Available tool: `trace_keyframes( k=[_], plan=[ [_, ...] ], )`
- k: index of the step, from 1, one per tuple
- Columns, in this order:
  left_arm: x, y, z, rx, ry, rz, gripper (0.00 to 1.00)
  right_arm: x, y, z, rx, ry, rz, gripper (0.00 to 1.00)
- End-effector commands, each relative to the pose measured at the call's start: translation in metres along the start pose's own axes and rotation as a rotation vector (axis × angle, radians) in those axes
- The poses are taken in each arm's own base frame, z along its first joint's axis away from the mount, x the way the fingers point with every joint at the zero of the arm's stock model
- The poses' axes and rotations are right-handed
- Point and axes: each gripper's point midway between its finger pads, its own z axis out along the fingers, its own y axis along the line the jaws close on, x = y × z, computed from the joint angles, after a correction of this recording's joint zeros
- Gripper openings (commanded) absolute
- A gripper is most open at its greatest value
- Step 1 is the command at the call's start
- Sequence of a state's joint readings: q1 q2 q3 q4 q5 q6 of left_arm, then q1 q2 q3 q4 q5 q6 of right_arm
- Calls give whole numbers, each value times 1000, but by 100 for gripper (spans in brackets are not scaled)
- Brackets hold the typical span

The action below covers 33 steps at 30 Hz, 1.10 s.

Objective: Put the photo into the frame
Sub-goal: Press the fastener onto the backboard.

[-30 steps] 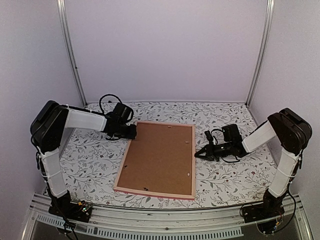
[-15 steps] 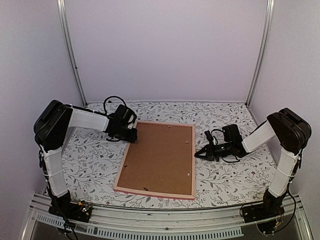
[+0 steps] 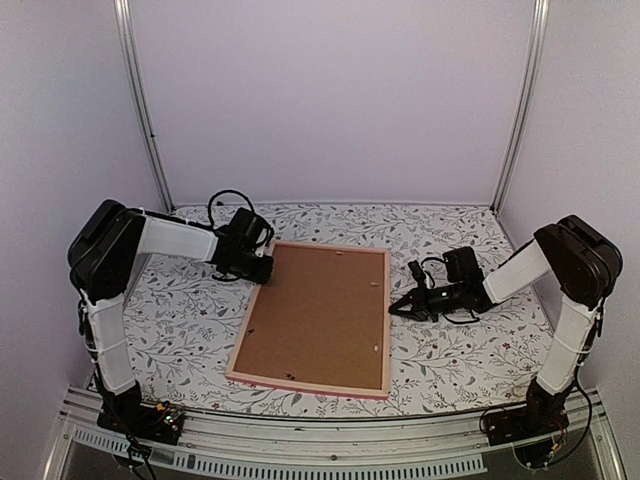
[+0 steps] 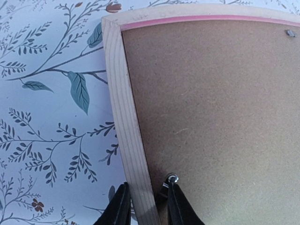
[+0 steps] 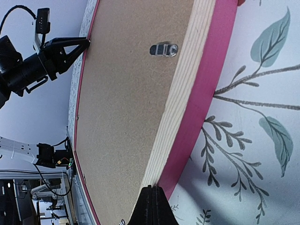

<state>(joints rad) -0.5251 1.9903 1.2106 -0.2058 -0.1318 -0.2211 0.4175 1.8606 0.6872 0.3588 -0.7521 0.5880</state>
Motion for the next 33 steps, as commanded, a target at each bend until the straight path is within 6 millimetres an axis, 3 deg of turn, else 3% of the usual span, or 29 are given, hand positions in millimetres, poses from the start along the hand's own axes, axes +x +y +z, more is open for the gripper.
trace_keyframes(
  k=[1,6,11,15,23,33],
  plan=[
    [19,4,8,-2,22,15,1,55,-72,-1,268,119,173,0],
    [13,-2,0,45,-16,-2,1,53,-73,-1,271,118,171,0],
    [13,-8,-4,113,1,-63,28,48,-74,-6,288,114,162,0],
    [7,-3,-9,109,-4,-127,37,41,-75,-12,297,98,151,0],
    [-6,11,-16,48,-8,-227,40,41,-76,-11,288,106,146,0],
    [-16,21,-7,31,-4,-287,40,43,-76,-11,288,109,149,0]
  ],
)
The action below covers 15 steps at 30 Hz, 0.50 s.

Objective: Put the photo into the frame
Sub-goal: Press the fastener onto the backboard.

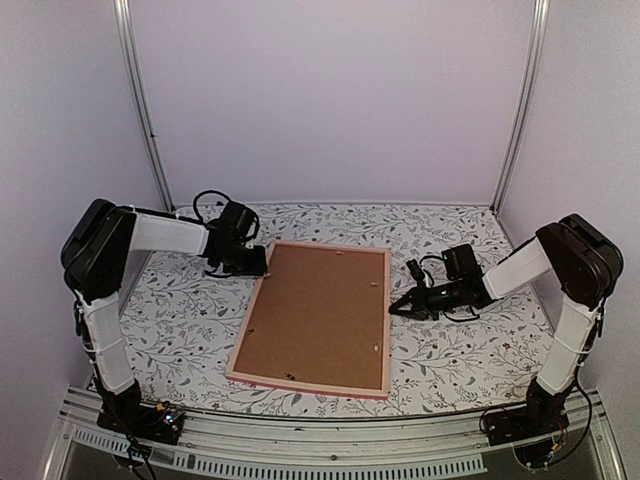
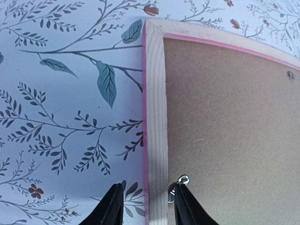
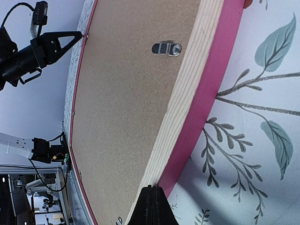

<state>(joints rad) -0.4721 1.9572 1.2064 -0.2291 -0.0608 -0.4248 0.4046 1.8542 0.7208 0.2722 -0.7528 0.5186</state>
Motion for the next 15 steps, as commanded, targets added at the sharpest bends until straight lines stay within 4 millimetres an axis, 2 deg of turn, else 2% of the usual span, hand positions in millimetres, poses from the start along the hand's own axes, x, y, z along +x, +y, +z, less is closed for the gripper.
trace_keyframes(
  k=[1,15],
  plan=[
    [-14,4,2,-6,-17,-41,40,49,-73,-6,264,97,181,0],
    [-9,9,22,-85,48,45,40,52,-74,-6,266,101,187,0]
  ],
)
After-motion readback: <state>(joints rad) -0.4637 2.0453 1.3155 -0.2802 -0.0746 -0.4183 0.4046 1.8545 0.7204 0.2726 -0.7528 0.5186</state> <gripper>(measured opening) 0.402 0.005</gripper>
